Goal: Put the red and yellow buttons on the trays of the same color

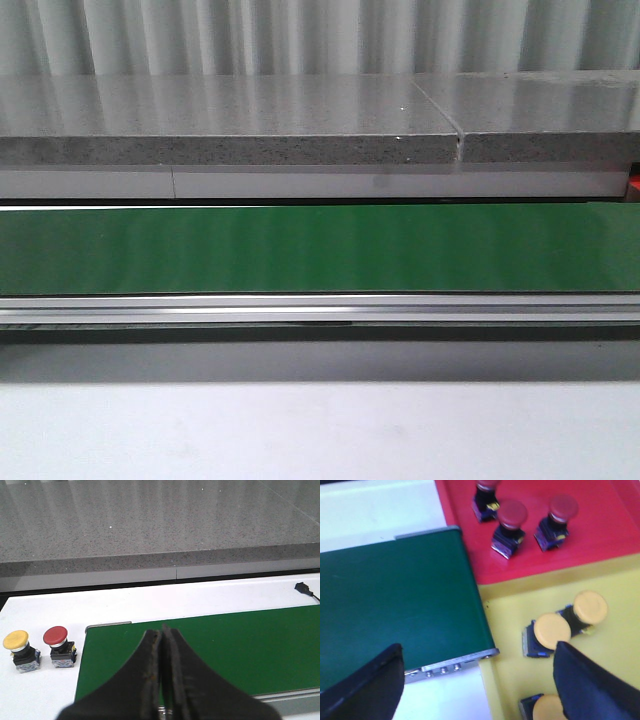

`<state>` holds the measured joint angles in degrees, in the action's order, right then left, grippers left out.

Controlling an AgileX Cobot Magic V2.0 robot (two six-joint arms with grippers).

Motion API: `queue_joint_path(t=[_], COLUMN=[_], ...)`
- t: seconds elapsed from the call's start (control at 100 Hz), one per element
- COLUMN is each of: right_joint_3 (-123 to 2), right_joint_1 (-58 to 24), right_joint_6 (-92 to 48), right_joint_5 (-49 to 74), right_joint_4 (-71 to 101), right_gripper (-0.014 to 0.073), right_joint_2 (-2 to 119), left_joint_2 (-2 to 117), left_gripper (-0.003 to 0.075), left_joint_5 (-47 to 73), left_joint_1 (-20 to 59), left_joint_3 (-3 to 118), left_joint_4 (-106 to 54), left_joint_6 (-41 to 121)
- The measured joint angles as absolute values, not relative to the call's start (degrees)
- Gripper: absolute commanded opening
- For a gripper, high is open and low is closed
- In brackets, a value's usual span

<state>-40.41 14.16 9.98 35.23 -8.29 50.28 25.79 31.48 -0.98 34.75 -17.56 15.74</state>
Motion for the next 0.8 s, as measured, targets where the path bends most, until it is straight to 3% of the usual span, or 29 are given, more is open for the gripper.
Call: queue_joint_path(t=[0.53, 0.63, 0.8], right_joint_3=[-36.1, -35.2, -34.9], right_joint_1=[1.7, 1.3, 1.3], right_joint_6=[5.4, 5.2, 5.2], right_joint_5=[37.5, 39.1, 41.5], right_joint_4=[-8.3, -8.2, -8.2], right_gripper=[0.0583, 0.0477, 0.0113], right_joint_2=[28.5, 25.6, 24.1], left_joint_2=[25.8, 25.8, 25.8], left_gripper=[-0.002, -0.002, -0.002], left_joint_5=[31.5, 31.5, 31.5], left_joint_1=[-1.0, -1.0, -1.0], left_joint_3=[34.7, 34.7, 34.7], left_joint_4=[-17.6, -17.6, -17.6], left_joint_6=[15.7, 15.7, 15.7])
